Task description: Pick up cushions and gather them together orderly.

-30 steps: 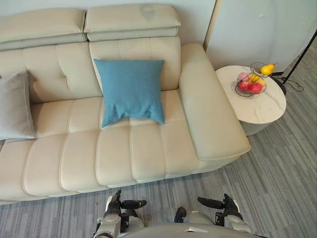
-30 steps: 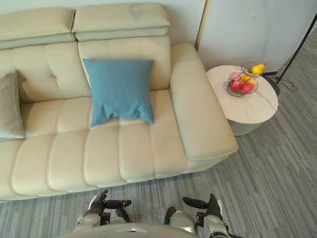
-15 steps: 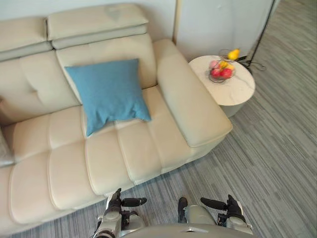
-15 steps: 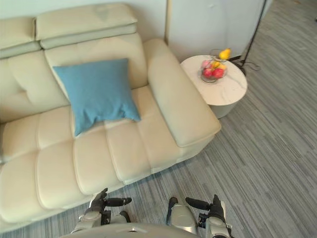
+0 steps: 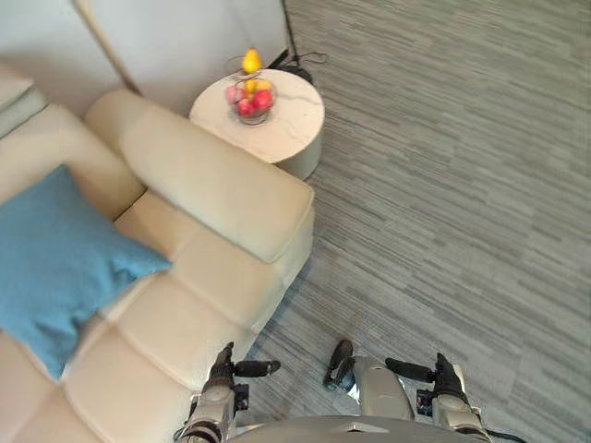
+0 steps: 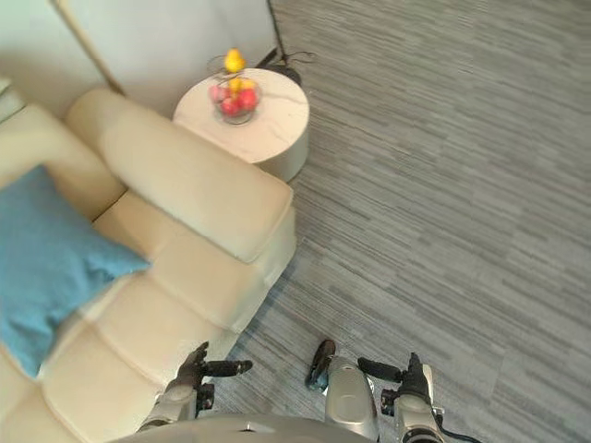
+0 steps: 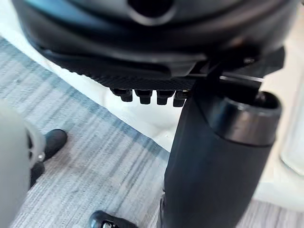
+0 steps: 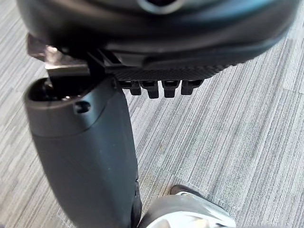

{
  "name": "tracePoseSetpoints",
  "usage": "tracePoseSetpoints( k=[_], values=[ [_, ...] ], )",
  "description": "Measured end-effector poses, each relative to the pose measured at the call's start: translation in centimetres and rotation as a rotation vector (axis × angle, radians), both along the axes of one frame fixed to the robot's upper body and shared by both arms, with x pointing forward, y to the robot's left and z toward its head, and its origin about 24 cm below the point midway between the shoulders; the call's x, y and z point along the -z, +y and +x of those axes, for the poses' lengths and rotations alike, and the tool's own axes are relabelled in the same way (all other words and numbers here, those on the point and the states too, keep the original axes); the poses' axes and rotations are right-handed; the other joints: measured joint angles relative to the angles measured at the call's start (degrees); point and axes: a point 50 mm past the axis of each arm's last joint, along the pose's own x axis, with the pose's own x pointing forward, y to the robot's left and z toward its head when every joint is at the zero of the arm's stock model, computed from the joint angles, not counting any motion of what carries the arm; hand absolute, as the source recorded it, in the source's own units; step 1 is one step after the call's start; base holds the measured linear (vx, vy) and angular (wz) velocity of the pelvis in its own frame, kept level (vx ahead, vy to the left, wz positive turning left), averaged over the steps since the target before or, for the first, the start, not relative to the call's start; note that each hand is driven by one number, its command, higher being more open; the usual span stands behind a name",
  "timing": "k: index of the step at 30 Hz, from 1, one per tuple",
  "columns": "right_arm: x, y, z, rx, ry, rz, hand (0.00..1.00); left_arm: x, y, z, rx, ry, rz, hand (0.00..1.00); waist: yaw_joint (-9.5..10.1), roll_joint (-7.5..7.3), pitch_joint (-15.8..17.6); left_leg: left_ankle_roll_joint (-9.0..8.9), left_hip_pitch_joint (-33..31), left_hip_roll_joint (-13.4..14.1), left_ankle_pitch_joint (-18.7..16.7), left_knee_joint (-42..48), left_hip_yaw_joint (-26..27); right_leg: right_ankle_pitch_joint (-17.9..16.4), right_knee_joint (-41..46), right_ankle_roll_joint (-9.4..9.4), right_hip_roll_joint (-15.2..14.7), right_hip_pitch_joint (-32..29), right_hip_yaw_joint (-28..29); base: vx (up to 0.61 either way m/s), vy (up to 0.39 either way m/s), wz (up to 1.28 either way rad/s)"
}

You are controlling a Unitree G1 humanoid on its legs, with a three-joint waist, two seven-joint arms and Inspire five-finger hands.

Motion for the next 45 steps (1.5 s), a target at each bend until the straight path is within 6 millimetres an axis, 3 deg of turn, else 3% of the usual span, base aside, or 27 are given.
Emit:
tracePoseSetpoints(
  k=[2, 3, 4, 5, 6, 8, 10, 12, 13, 15, 17, 20, 22, 23, 26, 27, 28, 29, 30, 32, 33, 35, 36, 38, 42, 43, 45],
  values=[
    [0.1, 0.1, -0.2, -0.005, 0.01, 0.003, 1.0, 0.2, 0.0, -0.7, 0.019, 0.021, 0.006, 1.0, 0.12, 0.33, -0.1, 4.72, -2.2, 4.4, 3.1, 10.0, -1.7, -0.3, -3.5, -0.47, 1.9, 2.6, 0.6, 0.14, -0.218, -0.92],
    [0.4, 0.4, -0.6, -0.004, 0.034, 0.013, 1.0, 0.4, 0.2, -1.3, 0.017, 0.035, 0.004, 1.0, 0.28, -0.02, 0.2, 3.97, -7.9, 5.6, -1.7, 21.6, -10.0, -0.1, -7.7, -0.67, 4.7, 5.4, 3.4, 0.14, -0.177, -0.82],
    [0.6, 0.2, -1.0, 0.008, 0.05, 0.012, 1.0, 0.2, 0.4, -1.0, 0.013, 0.019, 0.007, 1.0, 0.26, 0.04, 0.4, 2.15, -11.0, 3.9, -5.3, 24.5, -14.9, 0.9, -9.6, -0.77, 5.6, 7.2, 4.8, 0.1, -0.124, -0.73],
    [0.8, 0.3, -1.5, 0.016, 0.069, 0.018, 1.0, 0.1, 0.5, -0.8, 0.011, 0.008, 0.011, 1.0, 0.44, -0.66, 0.8, 1.82, -12.1, 2.0, -7.3, 24.6, -17.2, 1.7, -10.6, -0.93, 6.1, 8.5, 6.2, 0.09, -0.087, -0.63],
    [1.1, 0.4, -2.2, 0.029, 0.103, 0.028, 1.0, -0.1, 0.8, -0.7, 0.006, -0.01, 0.02, 1.0, 1.14, -1.07, 1.1, 2.08, -14.1, -1.9, -10.3, 21.7, -20.7, 2.0, -11.6, -0.95, 7.0, 10.9, 9.0, 0.09, -0.067, -0.65],
    [1.1, 0.3, -2.3, 0.035, 0.106, 0.028, 1.0, -0.1, 0.8, -0.8, -0.006, -0.01, 0.016, 1.0, 1.46, -1.31, 1.2, 2.03, -16.3, -4.9, -11.4, 17.0, -23.9, 2.0, -11.7, -0.96, 7.7, 11.5, 11.5, 0.07, 0.007, -0.85],
    [0.9, 0.2, -1.8, 0.038, 0.089, 0.026, 1.0, -0.3, 0.8, -0.4, -0.062, -0.034, -0.007, 1.0, 2.46, -0.99, 1.3, 1.55, -21.2, -10.1, -10.9, 4.4, -32.8, 2.0, -11.7, -1.0, 8.6, 10.9, 16.2, 0.06, 0.02, -1.3],
    [0.9, 0.2, -1.8, 0.044, 0.086, 0.025, 1.0, -0.4, 0.8, -0.2, -0.07, -0.045, -0.003, 1.0, 3.16, -0.98, 1.3, 0.78, -22.2, -12.1, -8.9, -3.0, -37.6, 1.9, -11.6, -0.99, 9.2, 11.1, 19.3, 0.12, 0.018, -1.28],
    [1.0, 0.4, -2.1, 0.048, 0.092, 0.028, 1.0, -0.4, 0.8, -0.2, -0.071, -0.05, -0.001, 1.0, 3.38, -0.85, 1.2, 1.37, -22.4, -12.2, -7.4, -5.4, -39.0, 1.7, -11.2, -0.51, 10.0, 11.6, 21.4, 0.22, 0.049, -1.37],
    [1.1, 0.5, -2.7, 0.055, 0.099, 0.028, 1.0, -0.4, 0.8, -0.2, -0.071, -0.048, -0.002, 1.0, 3.77, -0.61, 1.0, 2.73, -21.8, -11.7, -6.2, -6.3, -38.8, -0.1, -9.3, 0.17, 11.0, 11.7, 24.8, 0.25, 0.074, -1.15],
    [1.2, 0.3, -3.4, 0.067, 0.105, 0.025, 1.0, -0.3, 0.9, -0.3, -0.071, -0.042, 0.001, 1.0, 3.86, -0.49, 0.3, 4.08, -20.2, -12.0, 0.4, -7.7, -37.3, -4.6, -3.4, 1.93, 11.5, 9.4, 28.6, 0.33, 0.132, -0.97],
    [1.3, 1.0, -3.4, 0.074, 0.106, 0.046, 1.0, -0.4, 1.6, -0.3, -0.079, -0.04, 0.017, 1.0, 4.09, -2.88, -0.3, 4.48, -18.9, -13.4, -1.4, -7.9, -32.2, -8.2, 3.5, 6.21, 8.3, 5.5, 28.6, 0.35, 0.116, -0.66],
    [1.2, 1.0, -2.8, 0.068, 0.095, 0.045, 1.0, -0.2, 1.8, -0.7, -0.089, -0.018, 0.022, 1.0, 4.15, -3.17, -0.1, 5.05, -14.6, -13.8, -1.7, -9.0, -28.5, -8.6, 9.3, 9.4, 4.9, 4.5, 22.3, 0.24, 0.064, -0.87],
    [1.2, 1.0, -2.7, 0.066, 0.093, 0.043, 1.0, -0.2, 1.6, -0.8, -0.086, -0.014, 0.021, 1.0, 4.12, -3.14, -0.1, 5.05, -13.5, -13.8, -1.7, -9.5, -28.2, -9.5, 10.3, 9.1, 3.6, 4.5, 19.1, 0.23, 0.053, -0.74],
    [0.9, 0.8, -1.9, 0.053, 0.075, 0.025, 1.0, -0.4, 2.9, -0.8, -0.085, -0.014, 0.064, 1.0, 4.26, -4.45, -0.7, 4.72, -10.3, -14.0, -1.9, -10.3, -23.7, -8.7, 6.8, 5.11, -6.8, 3.9, -3.1, 0.27, -0.035, -0.85],
    [0.6, 1.1, -0.6, 0.014, 0.047, 0.024, 1.0, -0.5, 3.4, -0.6, -0.088, -0.015, 0.078, 1.0, 4.07, -3.8, -0.5, 4.14, -10.1, -12.1, -2.3, -9.8, -21.7, -6.9, 5.9, 1.38, -5.4, 4.1, -8.3, 0.24, -0.158, -0.87],
    [0.6, 1.1, -0.4, 0.009, 0.039, 0.021, 1.0, -0.5, 3.3, -0.5, -0.086, -0.017, 0.075, 1.0, 4.07, -3.6, -0.4, 4.07, -10.2, -11.8, -2.4, -9.5, -21.3, -6.7, 5.6, 1.02, -5.1, 4.2, -8.5, 0.3, -0.23, -0.81],
    [0.5, 1.0, -0.1, 0.002, 0.032, 0.02, 1.0, -0.5, 2.7, -0.4, -0.073, -0.019, 0.06, 1.0, 4.08, -3.22, 0.0, 3.58, -10.6, -10.9, -2.9, -6.8, -20.8, -6.7, 3.4, -0.09, -3.8, 5.6, -7.3, 0.18, -0.176, -0.4],
    [0.6, 1.0, -0.2, 0.002, 0.042, 0.027, 1.0, -0.3, 1.7, -0.4, -0.065, -0.016, 0.035, 1.0, 4.09, -2.81, 0.2, 1.91, -10.7, -10.5, -6.1, -5.7, -21.6, -6.8, 0.1, -0.39, -2.3, 8.2, -6.4, 0.09, -0.12, -0.35],
    [0.6, 0.8, -0.3, 0.003, 0.041, 0.023, 1.0, -0.2, 1.1, -0.5, -0.035, -0.013, 0.02, 1.0, 4.09, -2.01, 0.3, 1.67, -11.7, -9.2, -7.1, -2.7, -21.5, -6.8, -2.3, -0.42, -0.8, 10.3, -6.0, 0.06, -0.035, -0.26],
    [0.5, 0.7, -0.2, 0.005, 0.036, 0.02, 1.0, -0.1, 0.9, -0.5, -0.031, -0.012, 0.013, 1.0, 4.11, -0.54, 0.3, 2.29, -13.9, -6.2, -6.3, 3.3, -21.4, -6.9, -4.8, -0.44, 1.9, 12.7, -5.2, 0.1, -0.011, -0.29],
    [0.5, 0.4, -0.3, 0.019, 0.031, 0.014, 1.0, -0.2, 0.9, -0.3, -0.039, -0.018, 0.009, 1.0, 4.22, 0.45, 0.6, 3.23, -15.5, -2.5, -5.9, 12.8, -21.6, -6.8, -7.4, -0.3, 4.6, 15.6, -3.7, 0.12, -0.016, -0.39],
    [0.5, 0.7, -0.4, 0.033, 0.022, 0.027, 1.0, -0.3, 1.0, -0.2, -0.055, -0.025, 0.005, 1.0, 4.34, 0.59, 0.7, 5.71, -18.1, -0.5, -4.1, 20.7, -23.4, -6.4, -9.2, -0.38, 5.8, 17.7, -2.3, 0.13, -0.004, -0.65],
    [0.3, 0.8, -0.1, 0.055, 0.0, 0.034, 1.0, -0.4, 0.9, 0.2, -0.065, -0.041, -0.005, 1.0, 4.95, 0.25, 1.0, 3.49, -21.4, -3.1, -10.0, 21.2, -29.6, -5.9, -10.4, -0.33, 5.8, 19.5, 2.6, 0.12, 0.063, -1.07],
    [0.5, 1.7, -0.1, 0.117, -0.012, 0.081, 1.0, -0.5, 0.3, 0.7, -0.079, -0.058, -0.027, 1.0, 5.9, 0.03, 1.4, 2.94, -25.1, -11.3, -9.8, 4.3, -38.4, -5.8, -10.7, 0.64, 4.0, 20.2, 11.4, 0.13, 0.151, -1.32],
    [0.6, 1.8, -0.2, 0.144, -0.014, 0.09, 1.0, -0.6, 0.2, 0.9, -0.083, -0.067, -0.03, 1.0, 5.89, 0.36, 1.4, 2.34, -25.5, -13.0, -6.9, -2.4, -40.7, -6.4, -10.7, 1.57, 3.9, 20.1, 14.3, 0.16, 0.214, -1.2],
    [0.7, 1.7, -0.6, 0.156, -0.007, 0.096, 1.0, -0.4, 0.0, 0.6, -0.091, -0.056, -0.037, 1.0, 6.86, 1.64, 0.6, 3.12, -23.7, -13.0, 2.3, -6.4, -41.8, -7.5, -9.5, 4.12, 4.5, 20.4, 19.6, 0.23, 0.248, -1.29]
  ],
)
